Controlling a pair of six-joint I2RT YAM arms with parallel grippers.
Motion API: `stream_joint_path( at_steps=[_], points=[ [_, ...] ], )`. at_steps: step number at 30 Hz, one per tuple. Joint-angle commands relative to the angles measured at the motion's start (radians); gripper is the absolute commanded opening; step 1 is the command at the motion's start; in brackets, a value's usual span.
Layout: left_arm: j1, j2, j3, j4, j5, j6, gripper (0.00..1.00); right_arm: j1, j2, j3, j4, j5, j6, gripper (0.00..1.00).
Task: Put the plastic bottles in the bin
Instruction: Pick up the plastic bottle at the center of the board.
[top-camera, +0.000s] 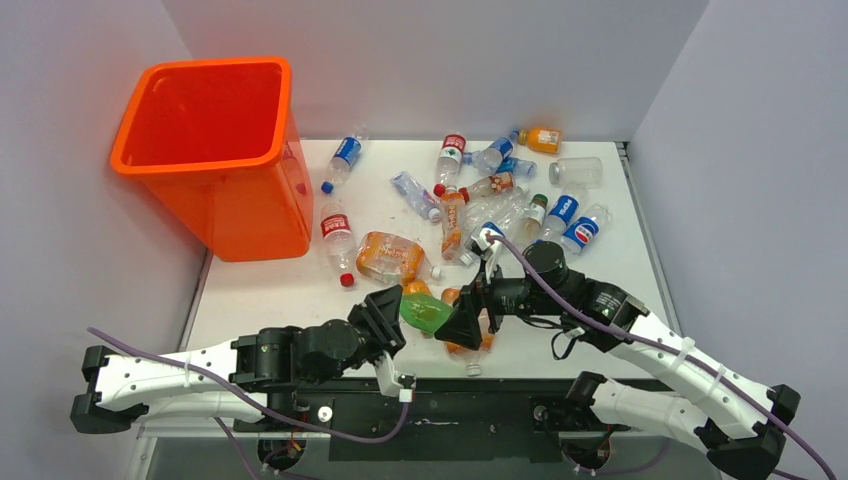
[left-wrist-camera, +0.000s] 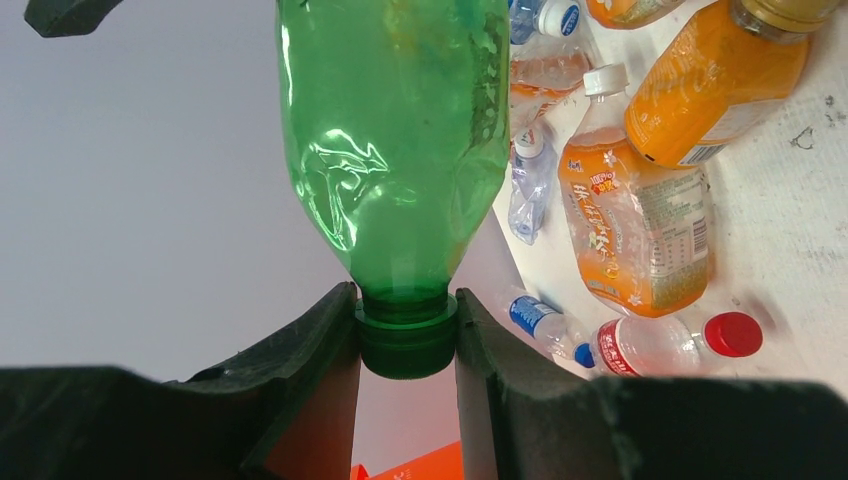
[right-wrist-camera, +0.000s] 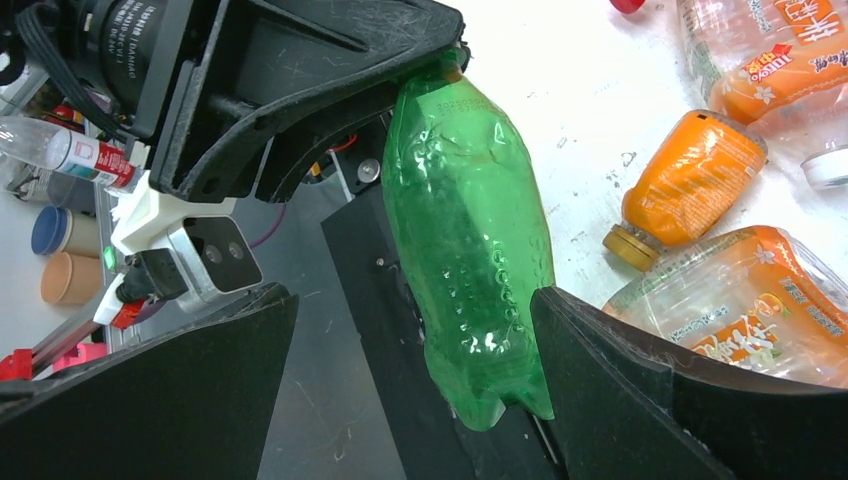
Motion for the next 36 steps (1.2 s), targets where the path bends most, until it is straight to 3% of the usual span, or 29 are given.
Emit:
stream_joint_path(
  at_steps=[1, 10, 15, 19, 22, 26, 27, 29, 30, 31, 36],
  points=[
    [0.000, -0.008, 0.031, 0.130, 0.014, -0.016, 0.00, 0.009, 0.030, -0.005, 0.009, -0.008, -0.004, 0.90],
    [-0.012, 0.007, 0.080, 0.097, 0.093, -0.026, 0.00, 0.011, 0.016, 0.057, -0.055, 0.216, -0.122, 0.90],
    [-0.014, 0.008, 0.088, 0.100, 0.115, -0.039, 0.00, 0.013, 0.072, 0.066, -0.115, 0.107, -0.171, 0.90],
    [-0.015, 0.012, 0.102, 0.119, 0.121, -0.036, 0.00, 0.020, 0.085, 0.017, -0.097, 0.060, -0.160, 1.00],
    [-0.015, 0.014, 0.104, 0.124, 0.126, -0.038, 0.00, 0.021, 0.082, -0.001, -0.085, 0.057, -0.158, 0.85],
    [-0.015, 0.008, 0.086, 0.163, 0.121, -0.053, 0.01, 0.021, 0.067, 0.003, -0.061, 0.085, -0.150, 0.54],
    [-0.015, 0.003, 0.072, 0.192, 0.116, -0.065, 0.13, 0.021, 0.057, 0.007, -0.049, 0.094, -0.150, 0.51],
    [-0.015, -0.013, 0.050, 0.247, 0.106, -0.110, 0.48, 0.020, 0.017, 0.005, -0.003, 0.116, -0.141, 0.48],
    [-0.015, -0.021, 0.040, 0.283, 0.100, -0.153, 0.81, 0.021, -0.010, -0.001, 0.027, 0.144, -0.137, 0.48],
    [-0.015, -0.029, 0.036, 0.298, 0.098, -0.200, 0.99, 0.021, -0.041, -0.011, 0.060, 0.170, -0.134, 0.47],
    [-0.015, -0.051, 0.054, 0.351, 0.099, -0.617, 0.96, 0.020, -0.240, -0.128, 0.270, 0.313, -0.101, 0.43]
  ],
)
